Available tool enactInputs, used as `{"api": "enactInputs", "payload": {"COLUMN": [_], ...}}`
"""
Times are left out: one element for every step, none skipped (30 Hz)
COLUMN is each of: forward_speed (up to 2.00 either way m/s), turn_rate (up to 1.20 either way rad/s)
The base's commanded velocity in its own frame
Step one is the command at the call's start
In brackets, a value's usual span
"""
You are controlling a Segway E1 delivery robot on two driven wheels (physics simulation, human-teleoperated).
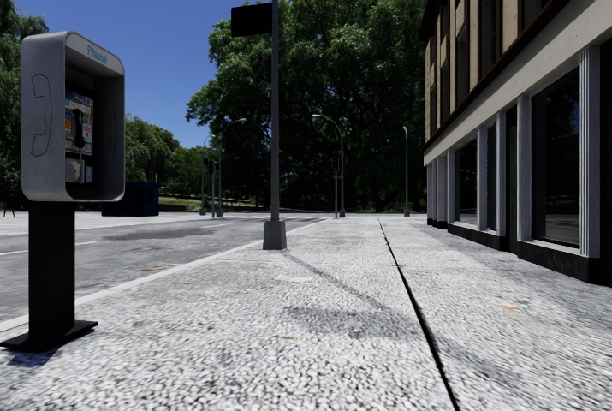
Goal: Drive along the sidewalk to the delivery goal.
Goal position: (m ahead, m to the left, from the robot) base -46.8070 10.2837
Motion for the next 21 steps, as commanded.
{"api": "enactInputs", "payload": {"forward_speed": [0.00,0.00,0.00,0.00,0.00,0.00,0.00,0.00,0.00,0.00,0.00,0.00,0.00,0.00,0.00,0.00,0.00,0.00,0.00,0.00,0.00], "turn_rate": [0.00,0.00,0.00,0.00,0.00,0.00,0.00,0.00,0.00,-0.05,-0.08,-0.11,-0.22,-0.27,-0.28,-0.28,-0.28,-0.26,-0.17,-0.08,-0.05]}}
